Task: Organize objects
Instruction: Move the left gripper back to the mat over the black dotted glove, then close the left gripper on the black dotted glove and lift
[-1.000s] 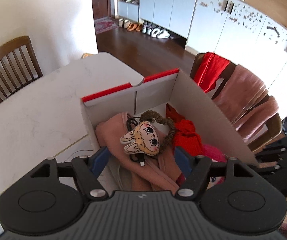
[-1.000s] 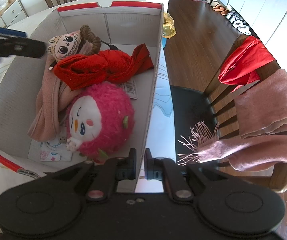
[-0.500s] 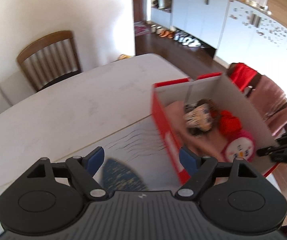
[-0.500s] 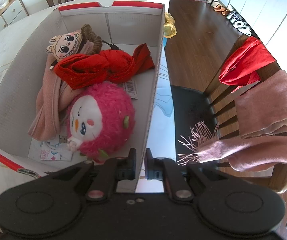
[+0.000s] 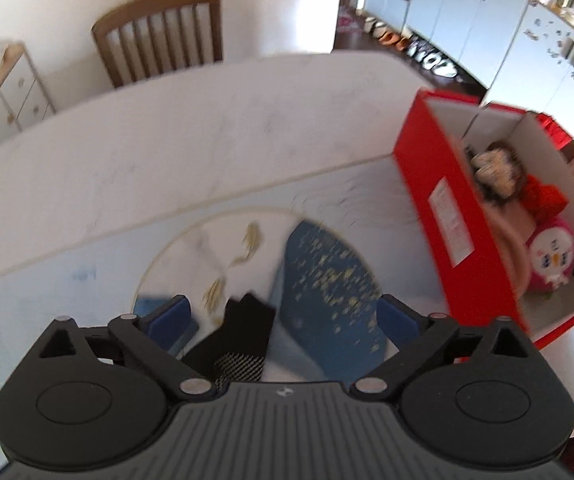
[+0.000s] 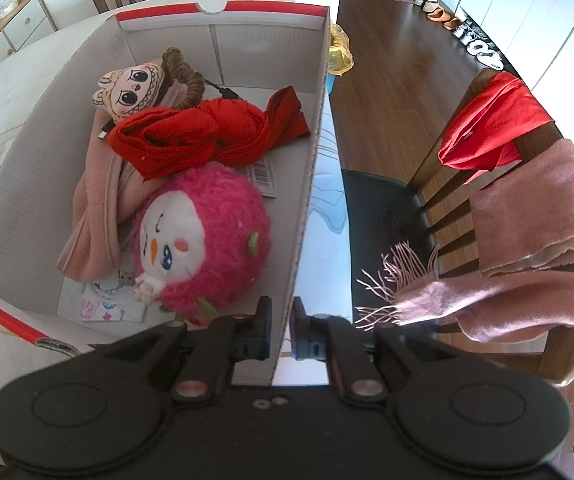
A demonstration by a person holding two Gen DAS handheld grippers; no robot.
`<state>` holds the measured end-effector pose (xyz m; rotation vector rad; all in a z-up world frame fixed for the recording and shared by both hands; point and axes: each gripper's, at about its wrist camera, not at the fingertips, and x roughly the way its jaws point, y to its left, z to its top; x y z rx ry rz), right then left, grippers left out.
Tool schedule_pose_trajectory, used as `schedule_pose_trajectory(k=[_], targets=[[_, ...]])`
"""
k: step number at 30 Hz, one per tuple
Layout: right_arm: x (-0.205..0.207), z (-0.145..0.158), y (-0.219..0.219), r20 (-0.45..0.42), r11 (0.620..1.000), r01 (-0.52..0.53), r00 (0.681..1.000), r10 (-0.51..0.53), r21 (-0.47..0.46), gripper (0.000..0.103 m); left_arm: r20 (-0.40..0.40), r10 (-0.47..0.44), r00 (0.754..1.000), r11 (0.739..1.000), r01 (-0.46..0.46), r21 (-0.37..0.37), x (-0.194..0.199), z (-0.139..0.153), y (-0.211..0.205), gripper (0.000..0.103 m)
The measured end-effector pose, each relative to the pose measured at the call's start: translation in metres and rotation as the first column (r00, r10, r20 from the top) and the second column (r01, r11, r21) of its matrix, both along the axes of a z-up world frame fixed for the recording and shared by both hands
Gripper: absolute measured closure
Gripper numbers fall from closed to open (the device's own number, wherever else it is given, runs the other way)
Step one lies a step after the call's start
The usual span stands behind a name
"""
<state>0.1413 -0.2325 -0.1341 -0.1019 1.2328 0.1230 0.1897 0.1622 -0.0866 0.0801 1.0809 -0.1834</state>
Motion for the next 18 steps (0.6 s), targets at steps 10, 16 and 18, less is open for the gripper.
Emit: schedule_pose_trajectory(k=[10, 16, 18], targets=[[0.001, 0.000, 0.000, -0.003, 1.000, -0.003, 1.000, 0.003, 0.000, 0.094, -0.104, 0.017, 0.994, 0.999, -0.012, 0.043, 0.001, -0.059, 0.016, 0.003], [0.000, 0.001, 0.000, -0.004, 1.000, -0.006, 1.000, 0.006, -0.002, 0.094, -0.138, 0.014, 0.990, 0.999, -0.008, 0.040, 0.011, -0.082, 0.023, 0.003], [0.000, 0.001, 0.000, -0.004, 1.000, -0.004, 1.000, 0.004, -0.001, 0.094, -0.149, 0.020, 0.989, 0.999, -0.014, 0.041, 0.013, -0.086, 0.024, 0.003]])
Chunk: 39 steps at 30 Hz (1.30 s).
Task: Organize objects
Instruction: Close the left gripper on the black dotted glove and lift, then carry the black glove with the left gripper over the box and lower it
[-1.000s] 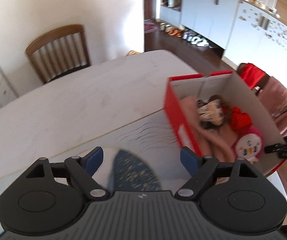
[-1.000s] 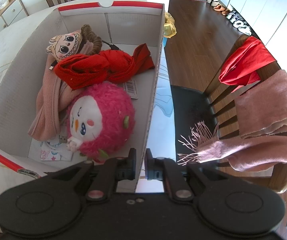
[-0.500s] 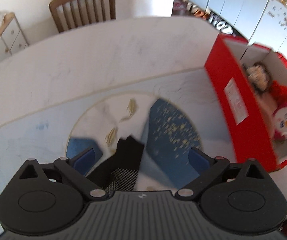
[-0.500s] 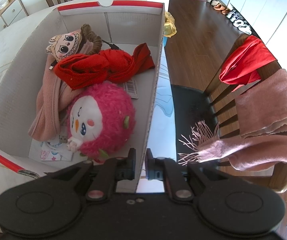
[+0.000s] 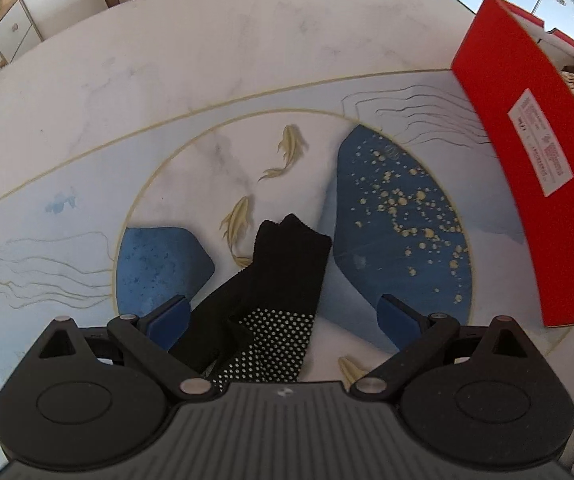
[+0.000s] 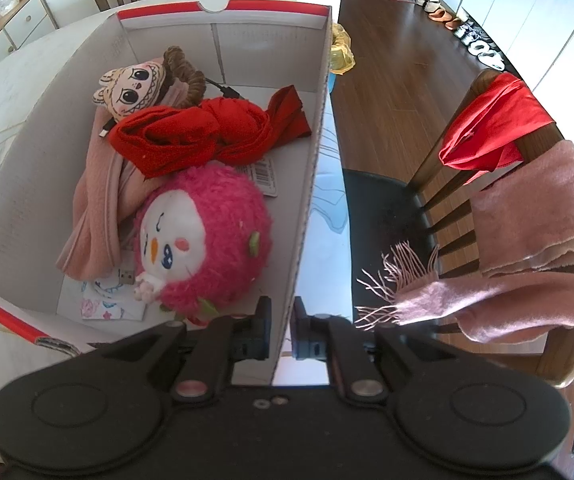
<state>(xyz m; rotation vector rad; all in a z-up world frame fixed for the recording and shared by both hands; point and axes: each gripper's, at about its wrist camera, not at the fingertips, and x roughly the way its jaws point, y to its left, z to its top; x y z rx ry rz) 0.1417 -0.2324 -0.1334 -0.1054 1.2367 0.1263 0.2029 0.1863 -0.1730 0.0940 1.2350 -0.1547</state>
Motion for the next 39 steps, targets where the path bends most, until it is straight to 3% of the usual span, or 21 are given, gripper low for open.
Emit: schedule_pose_trajectory(k=[13, 21, 27, 35, 39], targets=[[0.000, 0.000, 0.000, -0.001, 1.000, 0.002, 1.000, -0.002, 0.001, 0.094, -0.021, 0.079, 0.997, 0.996, -0.079, -0.035, 0.010, -0.009, 0.014, 0.012], [0.000, 0.000, 0.000, 0.000, 1.000, 0.002, 1.000, -0.002, 0.001, 0.094, -0.001, 0.049, 0.999, 0.999, -0.049, 0.017, 0.011, -0.002, 0.008, 0.060], [0.000, 0.001, 0.000, 0.001, 1.000, -0.001, 1.000, 0.001, -0.003, 0.095, -0.009, 0.056, 0.998, 0.998, -0.056, 0.005, 0.010, 0.004, 0.003, 0.081], [-0.001, 0.000, 0.001, 0.006, 1.000, -0.009, 1.000, 0.009, -0.017, 0.097, 0.003, 0.047, 0.999, 0.998, -0.047, -0.036, 0.001, 0.024, -0.004, 0.090], [-0.001, -0.001, 0.000, 0.006, 1.000, -0.005, 1.000, 0.005, -0.014, 0.097, 0.032, 0.040, 0.999, 0.999, -0.039, -0.019, -0.005, 0.034, -0.008, 0.091]])
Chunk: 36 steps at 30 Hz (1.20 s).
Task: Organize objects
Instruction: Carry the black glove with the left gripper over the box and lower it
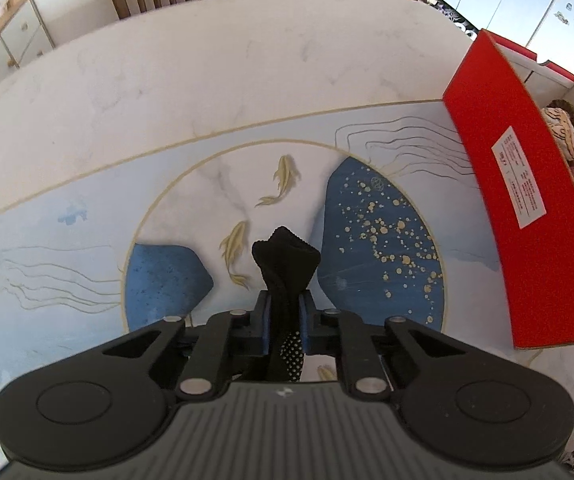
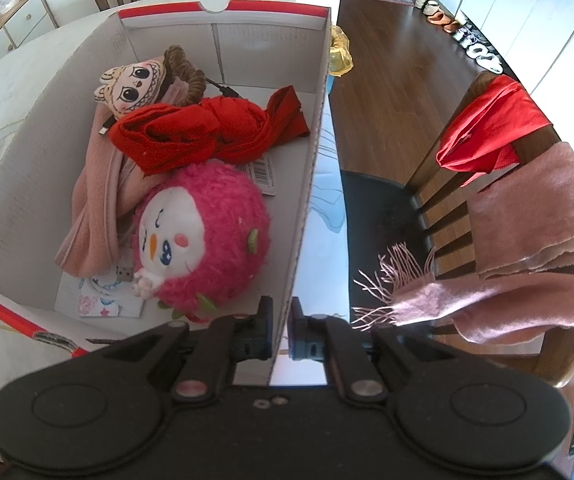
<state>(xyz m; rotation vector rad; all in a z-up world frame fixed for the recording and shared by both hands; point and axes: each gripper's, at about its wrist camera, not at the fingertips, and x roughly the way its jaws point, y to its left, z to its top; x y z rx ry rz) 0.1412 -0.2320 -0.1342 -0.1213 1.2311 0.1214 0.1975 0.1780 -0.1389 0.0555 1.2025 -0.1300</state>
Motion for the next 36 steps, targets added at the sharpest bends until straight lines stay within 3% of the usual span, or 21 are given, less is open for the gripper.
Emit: schedule_pose_trajectory(k=[5, 12, 18, 25, 36], targets=[[0.000, 0.000, 0.001, 0.000, 1.000, -0.001, 1.000, 0.001, -0.001, 0.097, 0.016, 0.003, 1.000, 1.000, -0.002, -0.019, -0.005, 0.015, -0.002, 0.091], [0.000, 0.000, 0.001, 0.000, 1.000, -0.004, 1.000, 0.004, -0.003, 0.097, 0.075, -0.031, 0.997, 0.999, 0.033, -0.020, -0.014, 0.058, -0.013, 0.092], [-0.001, 0.000, 0.001, 0.001, 1.000, -0.004, 1.000, 0.004, -0.003, 0.097, 0.119, -0.133, 0.984, 0.989, 0.139, -0.049, -0.018, 0.101, -0.040, 0.092], [0.000, 0.000, 0.001, 0.001, 1.000, -0.004, 1.000, 0.004, -0.004, 0.097, 0.171, -0.267, 0.948, 0.956, 0.284, -0.081, -0.016, 0.138, -0.096, 0.091], [-0.001, 0.002, 0.000, 0.003, 1.000, -0.003, 1.000, 0.003, -0.002, 0.097, 0.180, -0.418, 0.891, 0.885, 0.444, -0.142, 0.007, 0.162, -0.196, 0.091]])
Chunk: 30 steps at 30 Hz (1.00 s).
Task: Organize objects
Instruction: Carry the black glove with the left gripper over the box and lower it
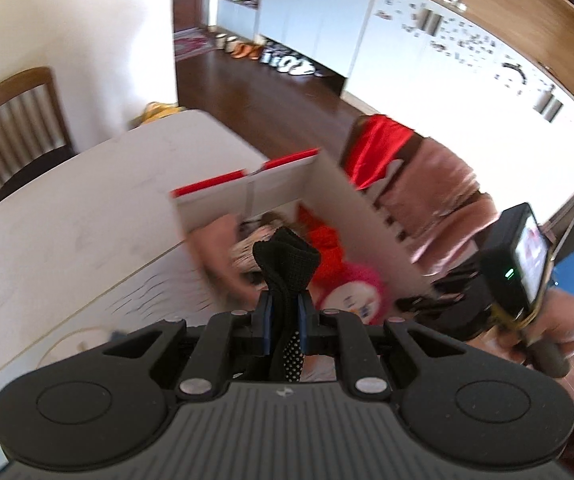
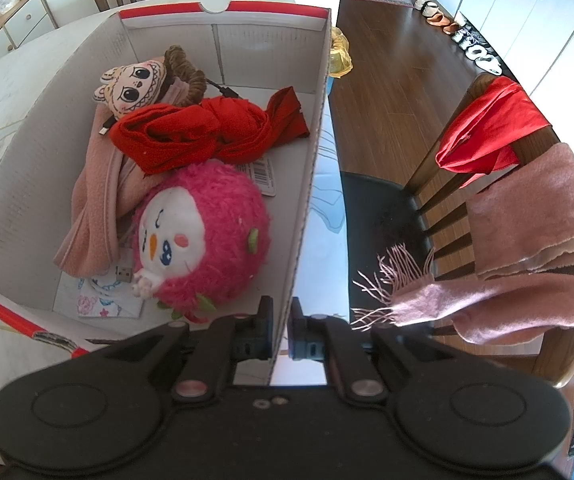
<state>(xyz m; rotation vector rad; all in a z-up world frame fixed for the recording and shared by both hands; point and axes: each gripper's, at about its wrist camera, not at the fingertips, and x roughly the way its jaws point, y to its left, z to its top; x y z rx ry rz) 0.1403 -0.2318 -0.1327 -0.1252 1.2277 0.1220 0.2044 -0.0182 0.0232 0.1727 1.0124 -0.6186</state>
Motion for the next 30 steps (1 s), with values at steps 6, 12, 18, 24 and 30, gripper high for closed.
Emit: schedule_pose_trajectory(k=[6, 12, 18, 24, 30], targets=[[-0.001, 0.000, 0.001, 0.005, 1.000, 0.001, 1.000, -0.001, -0.002, 0.097, -0.021, 0.004, 1.000, 1.000, -0.004, -0.015, 0.018, -0.009, -0.045, 0.091], [-0.001, -0.001, 0.001, 0.005, 1.000, 0.001, 1.000, -0.001, -0.001, 0.097, -0.074, 0.034, 0.997, 0.999, -0.036, -0.028, 0.036, -0.031, -0.069, 0.091], [0.000, -0.001, 0.002, 0.004, 1.000, 0.003, 1.000, -0.003, 0.003, 0.097, -0.104, 0.059, 0.993, 0.998, -0.058, 0.009, 0.048, -0.060, -0.084, 0.091], [0.000, -0.001, 0.002, 0.004, 1.000, 0.004, 1.000, -0.004, 0.003, 0.097, -0.156, 0.093, 0.983, 0.995, -0.088, 0.035, 0.059, -0.089, -0.089, 0.091], [0.000, -0.001, 0.002, 0.004, 1.000, 0.003, 1.000, -0.003, 0.004, 0.097, -0.173, 0.094, 0.980, 0.995, -0.085, 0.061, 0.059, -0.109, -0.089, 0.091]])
